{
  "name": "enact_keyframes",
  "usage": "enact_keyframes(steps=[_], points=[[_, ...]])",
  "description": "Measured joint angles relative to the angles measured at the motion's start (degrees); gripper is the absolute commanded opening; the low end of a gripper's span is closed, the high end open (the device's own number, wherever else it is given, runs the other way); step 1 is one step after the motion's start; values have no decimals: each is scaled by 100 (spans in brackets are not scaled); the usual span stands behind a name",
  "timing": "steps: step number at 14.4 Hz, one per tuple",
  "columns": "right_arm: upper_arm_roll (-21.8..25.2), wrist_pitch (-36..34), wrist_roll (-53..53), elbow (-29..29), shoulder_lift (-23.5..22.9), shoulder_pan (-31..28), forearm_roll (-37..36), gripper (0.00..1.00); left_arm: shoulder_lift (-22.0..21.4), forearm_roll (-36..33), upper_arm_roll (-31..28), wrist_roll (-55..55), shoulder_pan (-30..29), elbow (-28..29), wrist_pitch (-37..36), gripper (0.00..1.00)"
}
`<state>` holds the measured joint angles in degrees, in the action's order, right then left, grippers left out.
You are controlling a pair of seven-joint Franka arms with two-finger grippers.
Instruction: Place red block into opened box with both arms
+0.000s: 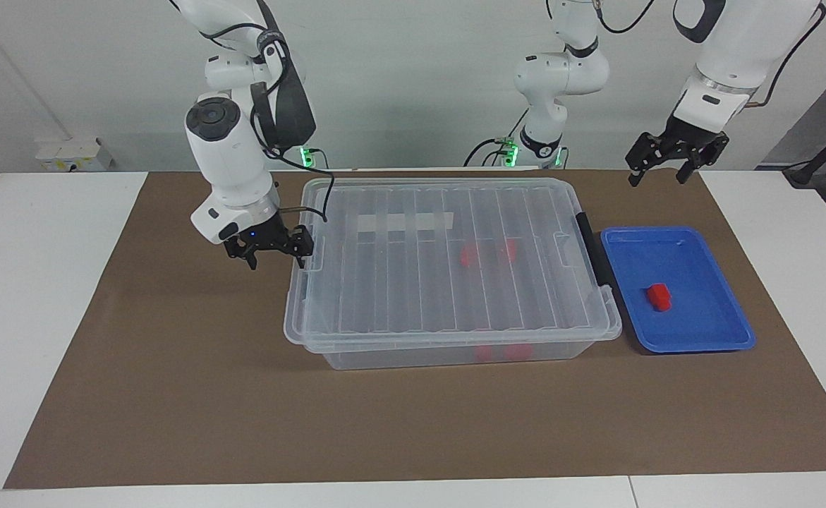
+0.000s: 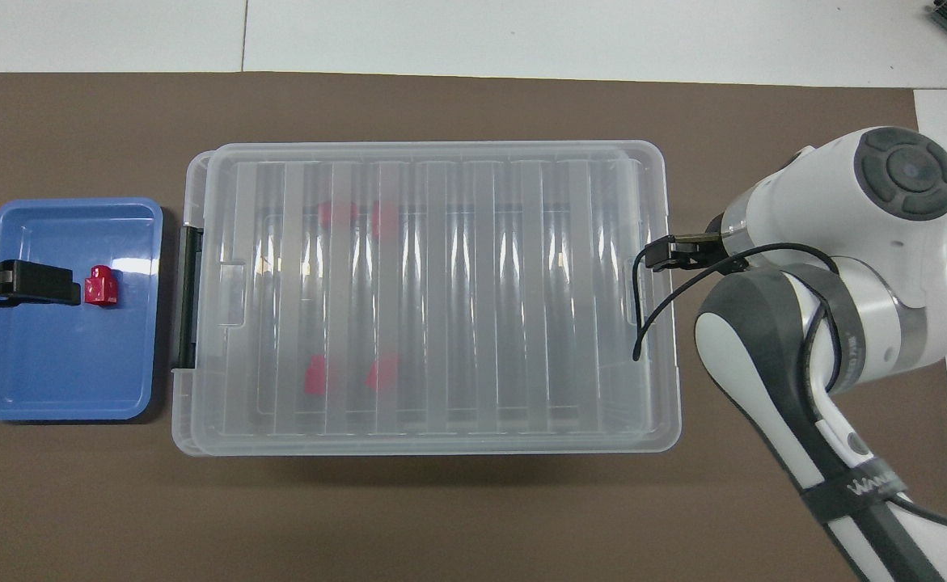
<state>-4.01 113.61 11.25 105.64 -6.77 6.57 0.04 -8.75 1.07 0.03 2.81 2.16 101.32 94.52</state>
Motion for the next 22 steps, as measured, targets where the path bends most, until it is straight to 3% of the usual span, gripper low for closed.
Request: enact_keyframes(steps=[15,18,22], points=[[5,-16,-874,54,2,-910,0,99,-1,-184,-47,-329,-160,0,-67,100],[7,-16,-1092,64,2,-1071,0,99,-1,-225,-61,-1333,-560,38,130,100],[12,-16,-1341,71,2,-1334,0,99,20,-226,-69,-1525,-787,573,1009,100]])
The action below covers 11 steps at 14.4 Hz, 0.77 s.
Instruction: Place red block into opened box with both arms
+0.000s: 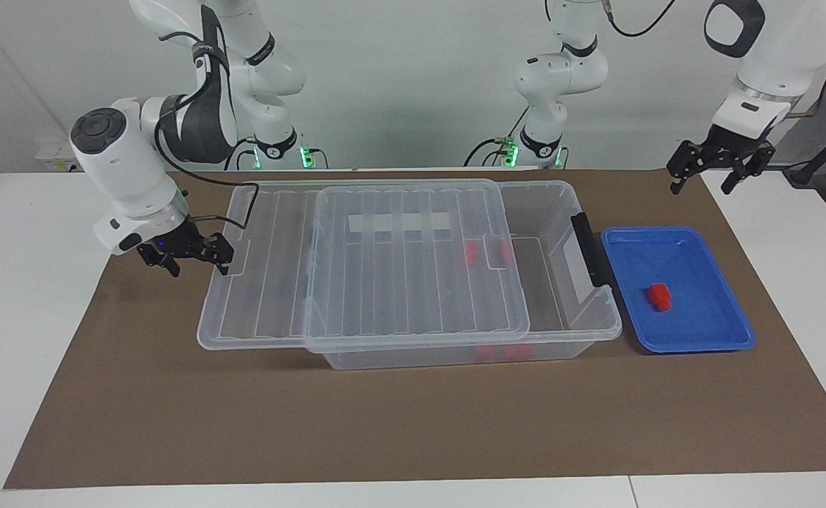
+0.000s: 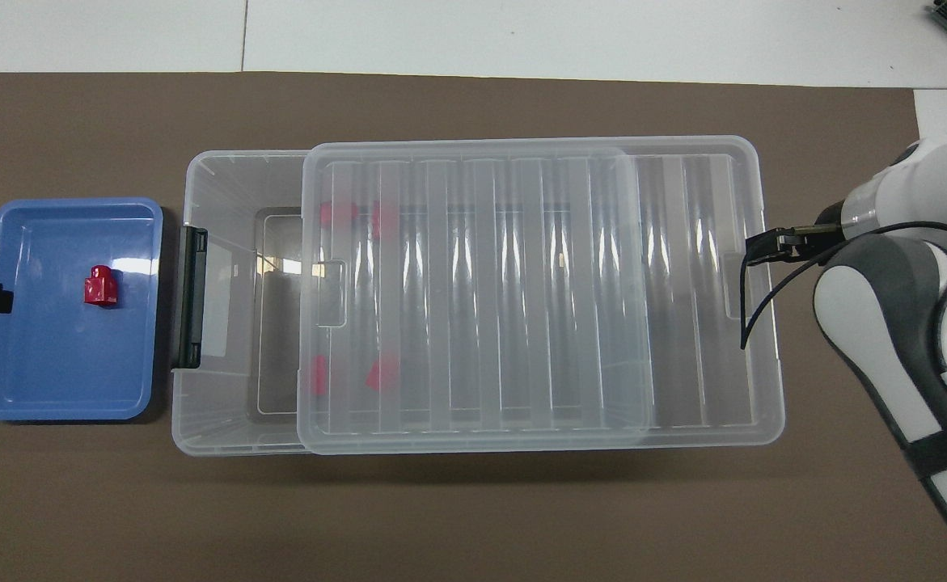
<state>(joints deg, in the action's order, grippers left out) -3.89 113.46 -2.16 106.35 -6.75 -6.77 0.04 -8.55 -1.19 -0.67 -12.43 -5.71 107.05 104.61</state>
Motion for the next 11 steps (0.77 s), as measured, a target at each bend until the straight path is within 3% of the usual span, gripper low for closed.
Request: enact_keyframes(steps=[4,11], points=[[-2,-38,-74,0,3,-136,0,99,165,-1,0,-1,-246,785,1119,100],[18,-75,-517,3,4,-400,0,99,986,0,2,333,-474,1274,2445,100]])
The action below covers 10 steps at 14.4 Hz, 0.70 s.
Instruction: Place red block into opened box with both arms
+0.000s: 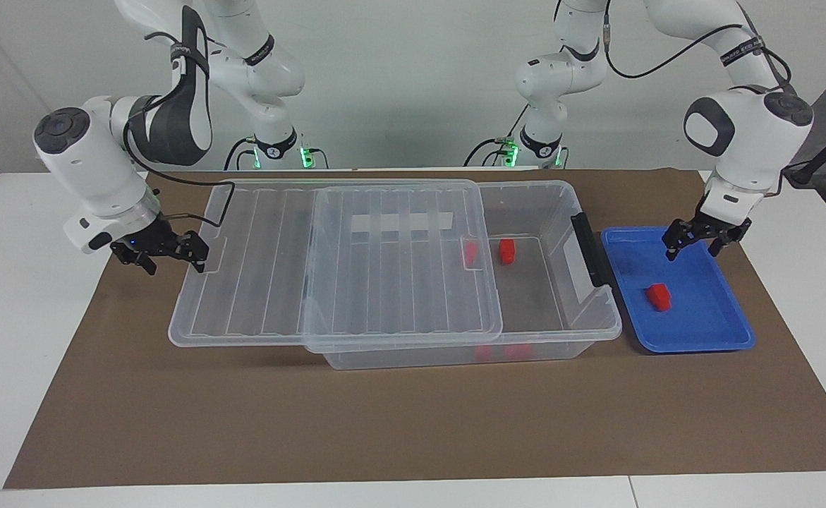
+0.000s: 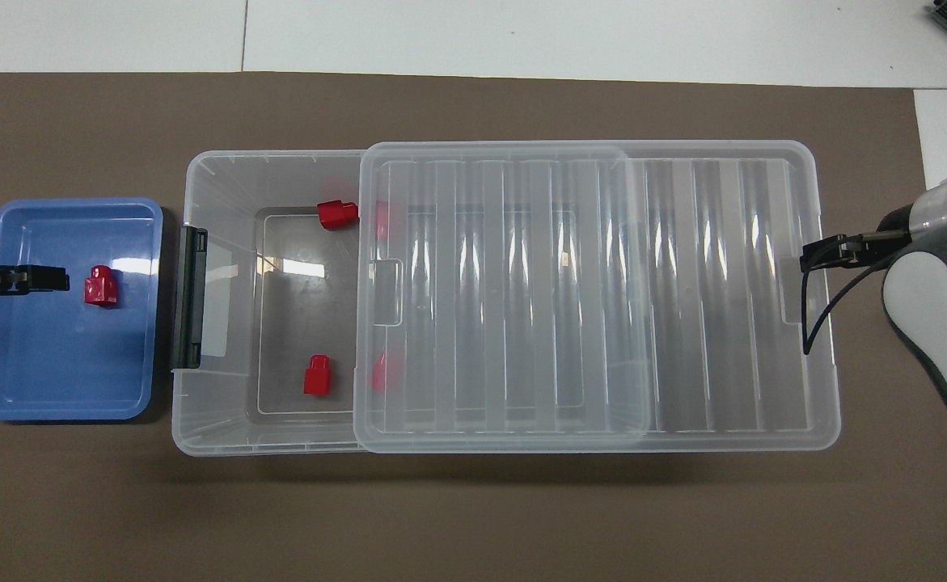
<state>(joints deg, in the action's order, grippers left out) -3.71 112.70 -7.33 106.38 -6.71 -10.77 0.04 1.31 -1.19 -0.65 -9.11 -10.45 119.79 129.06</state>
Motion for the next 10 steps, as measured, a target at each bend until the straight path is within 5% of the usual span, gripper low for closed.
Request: enact_keyframes(steps=[10], points=[[-7,-2,-25,-24,109,-14,-1,99,124,1,84,-53,11,487,713,100]])
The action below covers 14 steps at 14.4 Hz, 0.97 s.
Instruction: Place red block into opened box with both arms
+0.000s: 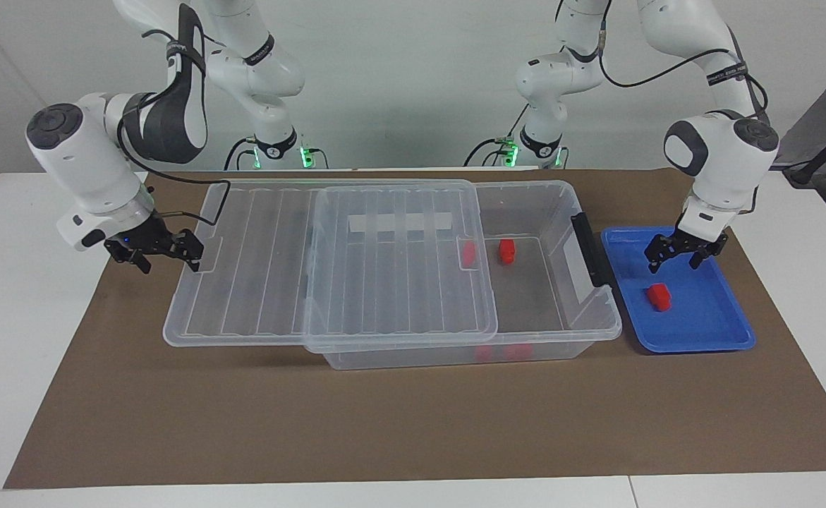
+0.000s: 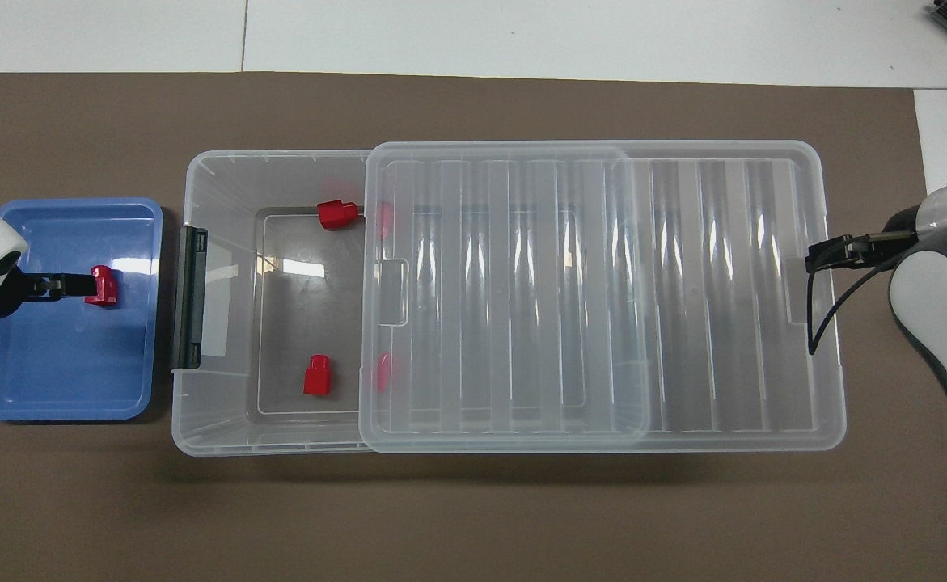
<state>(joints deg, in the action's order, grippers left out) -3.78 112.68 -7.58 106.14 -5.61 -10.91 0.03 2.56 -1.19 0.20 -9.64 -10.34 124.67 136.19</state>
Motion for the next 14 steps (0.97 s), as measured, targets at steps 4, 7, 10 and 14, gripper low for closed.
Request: enact_keyframes(steps=[4,7,10,14], points=[[-49,-323,308,-110,286,148,0,100,259,0,2,-37,4,104,357,100],[-71,-791,905,-374,443,502,-2,100,603,0,3,-40,4,103,698,100],[-84,-1357,1447,-802,499,833,-3,100,657,0,3,-41,5,95,773,100],[-79,-2053,1679,-1460,520,888,-5,100,707,0,3,-53,5,95,821,100]])
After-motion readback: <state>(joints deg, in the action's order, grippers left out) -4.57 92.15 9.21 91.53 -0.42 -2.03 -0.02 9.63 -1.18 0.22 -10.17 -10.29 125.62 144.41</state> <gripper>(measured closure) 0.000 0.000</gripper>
